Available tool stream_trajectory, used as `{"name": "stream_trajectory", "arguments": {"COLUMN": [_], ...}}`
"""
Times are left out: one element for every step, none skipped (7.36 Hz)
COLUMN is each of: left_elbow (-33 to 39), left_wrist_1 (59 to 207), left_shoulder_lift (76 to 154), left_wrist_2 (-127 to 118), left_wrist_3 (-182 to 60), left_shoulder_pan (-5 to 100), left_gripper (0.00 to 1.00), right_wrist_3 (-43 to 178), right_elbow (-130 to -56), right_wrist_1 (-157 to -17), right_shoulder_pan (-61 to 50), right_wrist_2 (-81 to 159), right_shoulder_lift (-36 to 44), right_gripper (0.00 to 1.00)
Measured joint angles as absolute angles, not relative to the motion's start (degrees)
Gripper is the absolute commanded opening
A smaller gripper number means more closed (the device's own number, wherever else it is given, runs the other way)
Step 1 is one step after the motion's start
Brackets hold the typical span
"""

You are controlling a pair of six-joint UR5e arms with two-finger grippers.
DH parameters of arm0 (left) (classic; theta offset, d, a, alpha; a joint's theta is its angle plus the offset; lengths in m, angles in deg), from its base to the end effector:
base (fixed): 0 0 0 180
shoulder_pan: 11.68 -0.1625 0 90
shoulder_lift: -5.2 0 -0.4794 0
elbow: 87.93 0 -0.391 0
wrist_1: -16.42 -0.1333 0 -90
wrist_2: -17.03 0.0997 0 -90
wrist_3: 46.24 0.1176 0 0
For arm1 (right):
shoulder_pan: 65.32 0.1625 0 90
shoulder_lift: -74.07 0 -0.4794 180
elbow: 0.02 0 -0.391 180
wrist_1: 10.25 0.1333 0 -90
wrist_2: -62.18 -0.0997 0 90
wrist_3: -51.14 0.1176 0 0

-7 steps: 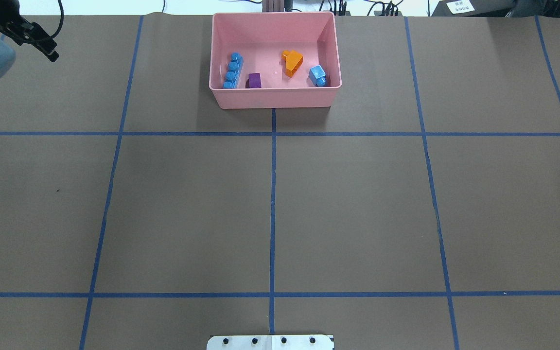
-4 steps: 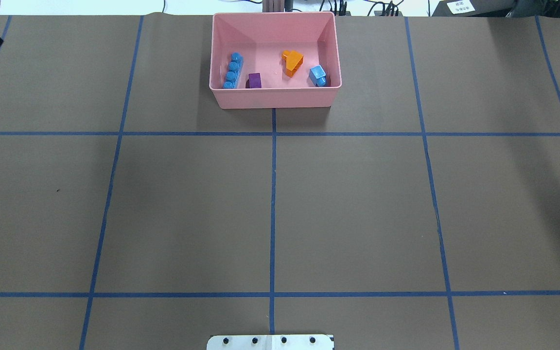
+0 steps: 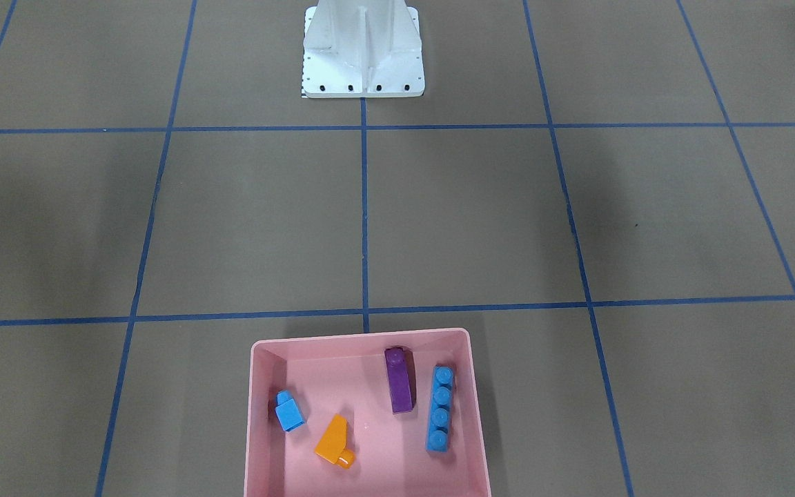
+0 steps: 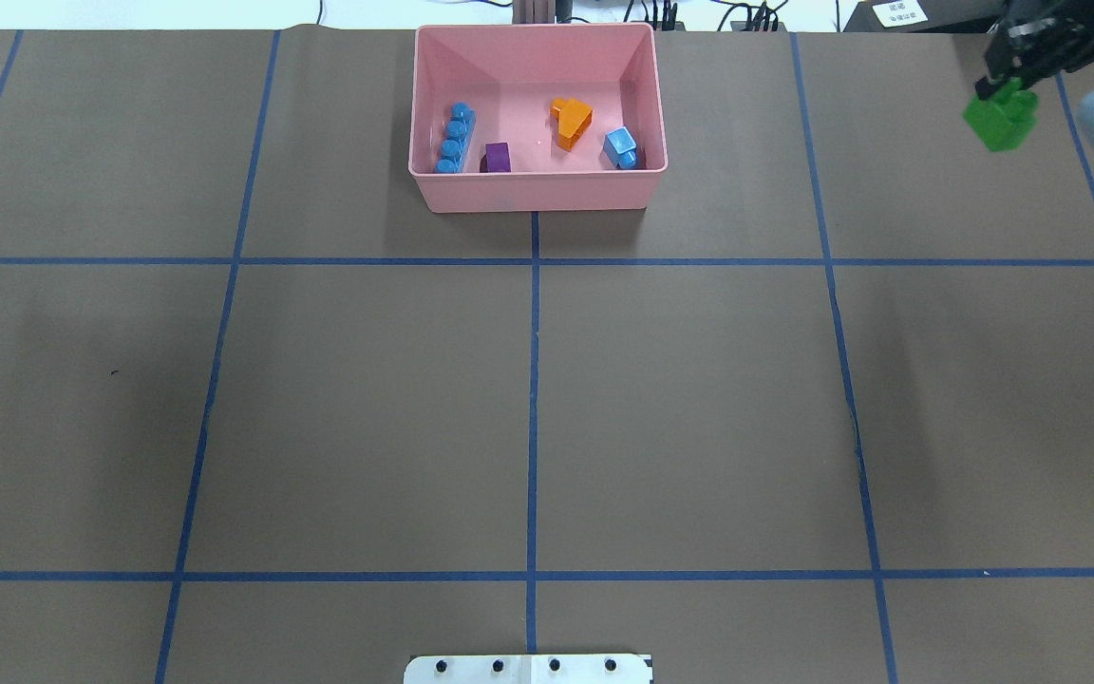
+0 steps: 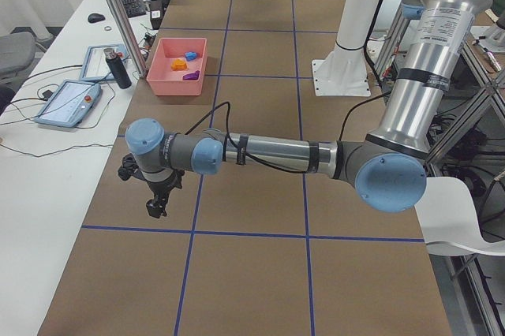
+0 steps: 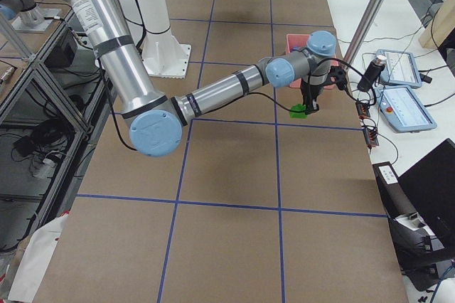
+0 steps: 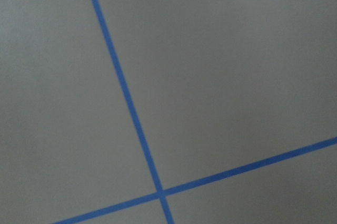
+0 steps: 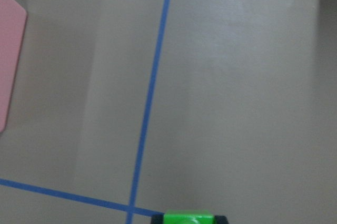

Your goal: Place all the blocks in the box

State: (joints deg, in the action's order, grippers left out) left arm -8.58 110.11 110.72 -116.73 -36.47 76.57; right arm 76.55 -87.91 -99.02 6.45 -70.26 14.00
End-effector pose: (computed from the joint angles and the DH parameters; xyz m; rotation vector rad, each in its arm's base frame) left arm -0.0327 -0.6304 0.6604 0.1955 0.7524 0.2479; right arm -0.1722 -0.6953 0.4229 0.1793 -0.8511 -0.0704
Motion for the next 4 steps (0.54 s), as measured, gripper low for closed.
{"name": "stream_trajectory", "arguments": {"left_elbow": [-7.1,-6.4,-6.1,-6.0], "left_wrist_1": [110.3,110.4,110.4,110.5], "left_shoulder_lift": [110.1,109.8,109.8,109.9], "left_wrist_2": [-116.7,-116.7,-116.7,-116.7], "left_wrist_3": [-36.6,-36.7,-36.8,-36.8], "left_shoulder_pan": [77.1,77.3,77.3,77.3], "left_gripper": [1.00,1.00,1.00,1.00], "right_wrist_3": [82.2,88.1,93.0,96.5], "right_elbow": [-84.3,-79.2,-72.9,-65.7], "right_wrist_1": [-99.0,-98.9,-98.7,-98.0], "right_shoulder_pan": [3.3,0.6,-1.7,-3.8], "right_wrist_2": [-68.6,-66.6,-64.3,-60.9], "right_shoulder_lift": [19.9,27.0,34.2,41.2], "right_gripper": [0.00,0.00,0.00,0.00]}}
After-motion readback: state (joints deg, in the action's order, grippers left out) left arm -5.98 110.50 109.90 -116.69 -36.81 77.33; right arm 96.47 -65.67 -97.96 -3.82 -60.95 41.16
